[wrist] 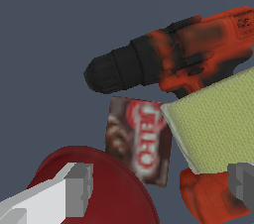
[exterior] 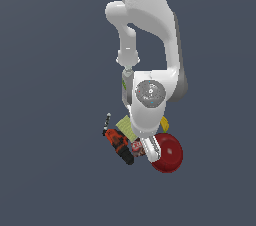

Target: Pick up a designated object from a clutter of objects.

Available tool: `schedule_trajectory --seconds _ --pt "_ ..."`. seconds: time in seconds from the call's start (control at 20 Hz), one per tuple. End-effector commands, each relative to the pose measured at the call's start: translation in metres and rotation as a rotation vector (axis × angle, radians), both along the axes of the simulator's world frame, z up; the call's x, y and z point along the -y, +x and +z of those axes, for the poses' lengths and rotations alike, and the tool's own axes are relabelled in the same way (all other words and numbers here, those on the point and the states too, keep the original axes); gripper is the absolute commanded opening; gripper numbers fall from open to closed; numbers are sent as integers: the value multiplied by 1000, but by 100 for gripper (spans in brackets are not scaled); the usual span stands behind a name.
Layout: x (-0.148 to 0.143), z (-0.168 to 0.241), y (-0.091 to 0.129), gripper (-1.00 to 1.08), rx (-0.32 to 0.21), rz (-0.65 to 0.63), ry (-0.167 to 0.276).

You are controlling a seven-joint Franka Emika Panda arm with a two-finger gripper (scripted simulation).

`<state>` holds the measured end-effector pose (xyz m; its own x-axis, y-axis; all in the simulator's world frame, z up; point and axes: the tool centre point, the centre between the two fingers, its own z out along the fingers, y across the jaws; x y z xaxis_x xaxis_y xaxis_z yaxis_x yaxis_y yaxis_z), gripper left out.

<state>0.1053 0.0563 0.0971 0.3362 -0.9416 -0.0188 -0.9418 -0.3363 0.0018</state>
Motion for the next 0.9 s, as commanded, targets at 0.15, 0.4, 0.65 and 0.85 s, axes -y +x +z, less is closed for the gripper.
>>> schedule_trajectory --seconds 0.15,0.4,0.65,0.85 --pt "-3 -19 4 100 4 -92 -11" --pt "-5 -28 6 100 6 -135 -16" --pt "-5 -30 6 100 6 -141 -17" --pt "-5 -36 6 100 6 -142 -17"
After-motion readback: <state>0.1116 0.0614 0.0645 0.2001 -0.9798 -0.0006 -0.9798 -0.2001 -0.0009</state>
